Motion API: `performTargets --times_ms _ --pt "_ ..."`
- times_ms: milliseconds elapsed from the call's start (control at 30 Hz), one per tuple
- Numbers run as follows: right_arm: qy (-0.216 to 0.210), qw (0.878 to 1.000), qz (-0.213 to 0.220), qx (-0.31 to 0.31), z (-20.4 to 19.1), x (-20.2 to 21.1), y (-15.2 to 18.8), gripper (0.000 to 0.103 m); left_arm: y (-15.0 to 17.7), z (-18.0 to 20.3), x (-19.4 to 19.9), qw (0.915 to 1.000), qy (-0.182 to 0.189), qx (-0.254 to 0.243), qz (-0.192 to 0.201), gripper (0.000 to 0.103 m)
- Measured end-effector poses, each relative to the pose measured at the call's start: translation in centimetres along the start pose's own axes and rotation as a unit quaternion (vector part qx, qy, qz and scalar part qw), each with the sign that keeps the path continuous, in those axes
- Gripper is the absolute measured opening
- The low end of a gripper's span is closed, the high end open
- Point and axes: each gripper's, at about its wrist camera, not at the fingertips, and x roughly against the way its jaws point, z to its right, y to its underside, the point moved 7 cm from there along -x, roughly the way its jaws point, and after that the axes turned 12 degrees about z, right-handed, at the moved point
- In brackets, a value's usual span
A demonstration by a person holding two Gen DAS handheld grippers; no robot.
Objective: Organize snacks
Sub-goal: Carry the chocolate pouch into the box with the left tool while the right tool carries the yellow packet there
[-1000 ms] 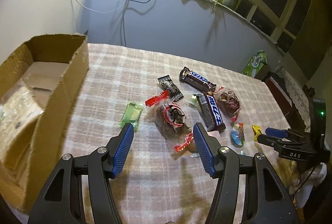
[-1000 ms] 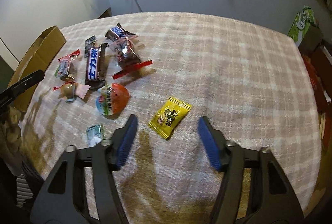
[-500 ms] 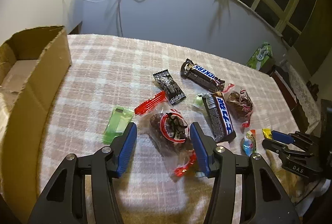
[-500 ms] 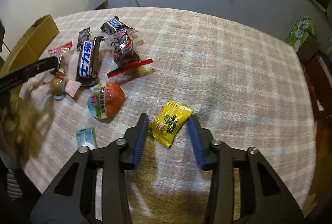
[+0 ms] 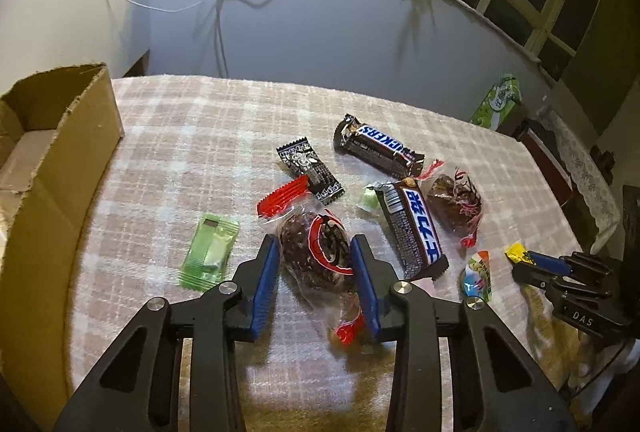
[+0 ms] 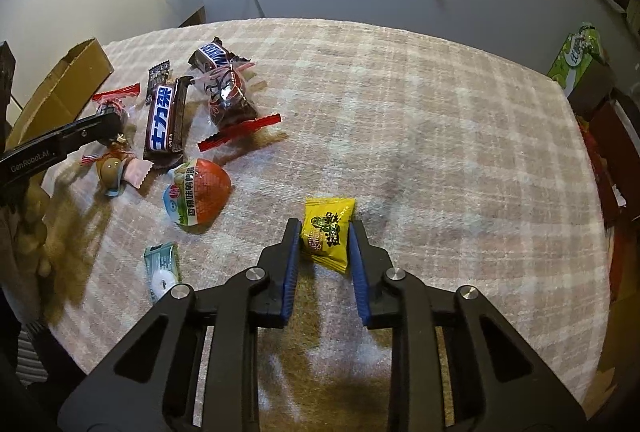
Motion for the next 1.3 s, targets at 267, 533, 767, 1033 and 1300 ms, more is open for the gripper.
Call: performTargets --times_ms 267,533,767,1033,1300 --pt "-0.005 1.0 0.02 -0.004 -0.8 1.7 -0.5 0.024 -0.8 -0.3 2.3 0.9997 0.001 0.0 0.025 0.035" --pt "-0.024 0.999 0.046 0.012 -3.7 3.6 -2.6 0.024 -2.0 -1.1 5.6 0.9983 -0.004 0.004 0.058 0.035" --pt "-0.057 0.996 0.065 0.029 -7.6 4.5 -5.1 0.024 -2.7 -3.1 8.5 0.9965 -0.016 0.014 0.081 0.035" --pt "-0.095 0.99 0.085 0.065 -13.6 4.2 -8.1 0.024 -3.2 -6.2 11.9 0.9927 -0.041 0.029 0.11 0.035" --pt "-0.139 0.981 0.09 0.098 -20.3 2.6 -10.5 0.024 -2.9 -10.2 14.2 0.9884 -0.072 0.047 0.125 0.035"
